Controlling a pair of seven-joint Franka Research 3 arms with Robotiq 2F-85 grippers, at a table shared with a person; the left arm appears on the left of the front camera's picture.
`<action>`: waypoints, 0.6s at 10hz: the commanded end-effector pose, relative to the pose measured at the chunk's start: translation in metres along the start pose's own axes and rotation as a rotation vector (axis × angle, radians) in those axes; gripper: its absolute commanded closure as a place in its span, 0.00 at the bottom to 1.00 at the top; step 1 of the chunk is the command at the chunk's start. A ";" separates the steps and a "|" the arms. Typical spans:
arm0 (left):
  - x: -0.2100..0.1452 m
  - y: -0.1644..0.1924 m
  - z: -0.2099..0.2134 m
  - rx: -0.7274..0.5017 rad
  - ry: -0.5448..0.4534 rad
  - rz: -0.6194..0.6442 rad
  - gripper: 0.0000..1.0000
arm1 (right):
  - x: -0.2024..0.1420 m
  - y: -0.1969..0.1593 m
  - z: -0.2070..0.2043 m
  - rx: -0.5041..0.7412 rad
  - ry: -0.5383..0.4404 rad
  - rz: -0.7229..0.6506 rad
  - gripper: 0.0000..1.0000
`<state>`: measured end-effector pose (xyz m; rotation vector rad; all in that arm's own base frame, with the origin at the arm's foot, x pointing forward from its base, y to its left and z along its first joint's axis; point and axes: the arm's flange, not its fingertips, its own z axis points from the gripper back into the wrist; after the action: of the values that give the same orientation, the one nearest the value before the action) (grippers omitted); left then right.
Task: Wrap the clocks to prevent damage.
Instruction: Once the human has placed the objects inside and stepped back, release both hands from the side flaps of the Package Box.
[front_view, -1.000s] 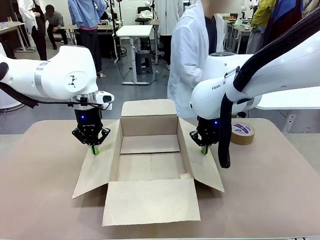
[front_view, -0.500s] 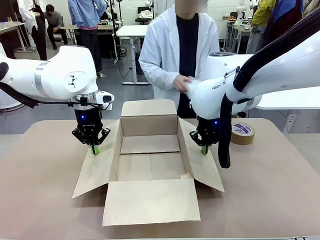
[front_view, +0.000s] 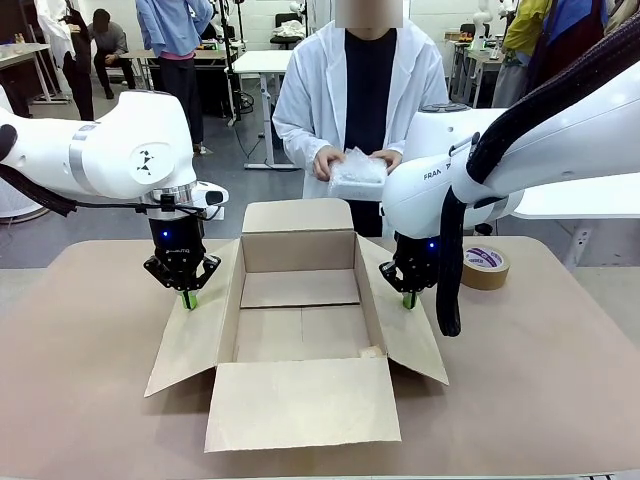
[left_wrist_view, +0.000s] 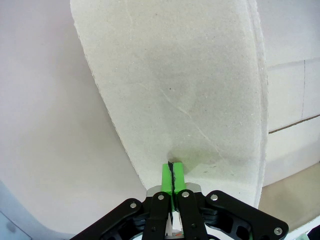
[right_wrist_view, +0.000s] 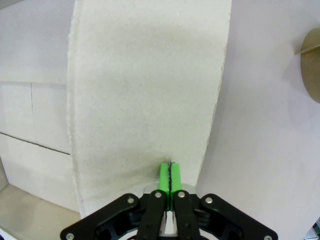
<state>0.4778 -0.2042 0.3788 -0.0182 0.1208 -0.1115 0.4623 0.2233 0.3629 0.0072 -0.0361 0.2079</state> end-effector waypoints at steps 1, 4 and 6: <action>-0.004 0.001 0.000 0.009 -0.003 -0.003 1.00 | 0.000 0.002 -0.002 -0.014 0.006 -0.017 0.99; -0.004 0.001 0.000 0.009 -0.003 -0.003 1.00 | 0.000 0.002 -0.002 -0.014 0.006 -0.017 0.99; -0.004 0.001 0.000 0.009 -0.003 -0.003 1.00 | 0.000 0.002 -0.002 -0.014 0.006 -0.017 0.99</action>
<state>0.4778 -0.2042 0.3788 -0.0181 0.1208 -0.1115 0.4623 0.2233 0.3629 0.0072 -0.0361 0.2079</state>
